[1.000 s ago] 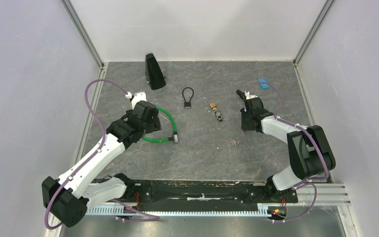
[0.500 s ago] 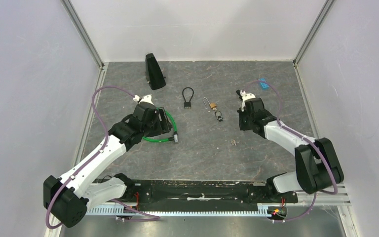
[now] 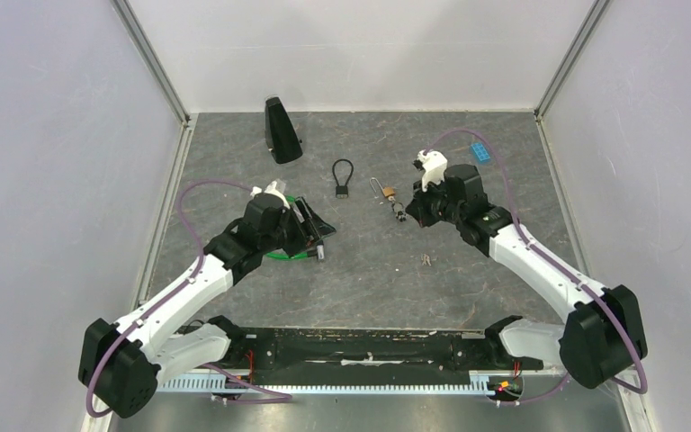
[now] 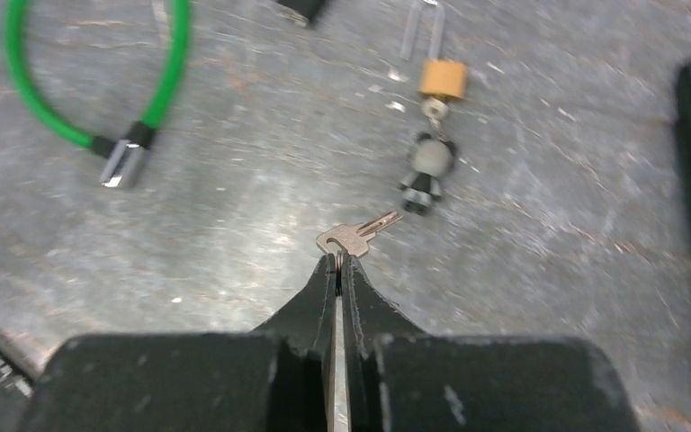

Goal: Unlock with the key

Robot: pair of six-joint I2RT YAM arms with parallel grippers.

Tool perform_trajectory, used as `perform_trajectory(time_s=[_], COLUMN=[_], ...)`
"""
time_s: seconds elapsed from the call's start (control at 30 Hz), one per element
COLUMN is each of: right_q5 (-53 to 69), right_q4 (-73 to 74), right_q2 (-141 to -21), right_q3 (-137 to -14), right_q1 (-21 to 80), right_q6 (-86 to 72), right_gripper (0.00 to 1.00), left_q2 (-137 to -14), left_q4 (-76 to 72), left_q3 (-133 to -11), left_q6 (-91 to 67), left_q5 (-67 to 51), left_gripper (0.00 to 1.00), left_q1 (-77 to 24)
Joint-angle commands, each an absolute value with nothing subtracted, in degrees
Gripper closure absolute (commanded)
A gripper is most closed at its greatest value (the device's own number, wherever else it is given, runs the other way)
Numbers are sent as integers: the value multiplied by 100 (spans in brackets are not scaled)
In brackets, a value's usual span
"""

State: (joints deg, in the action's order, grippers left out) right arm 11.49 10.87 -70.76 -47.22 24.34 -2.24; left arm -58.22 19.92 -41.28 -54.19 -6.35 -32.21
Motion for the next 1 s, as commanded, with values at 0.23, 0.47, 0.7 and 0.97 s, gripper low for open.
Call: perform_trajectory(time_s=[0.23, 0.47, 0.7, 0.97], right_q5=[2531, 2830, 2988, 3015], right_q4=[182, 48, -189, -293], right_q2=[-6628, -6678, -6739, -6791], right_q3=[-4811, -4777, -4755, -4786], right_q1=[3273, 3554, 3869, 4101], right_q6=[-319, -357, -299, -311], right_gripper=[100, 100, 100, 100], left_q2=[-5739, -5821, -5985, -6200], left_q4=[645, 186, -219, -713], left_q3=[-3779, -3496, -3456, -3477], left_q6=[-6933, -7531, -7868, -8423], left_q5=[-1444, -1520, -1604, -1720], left_gripper=[26, 26, 27, 28], left_q1=[-3216, -3219, -3217, -3217])
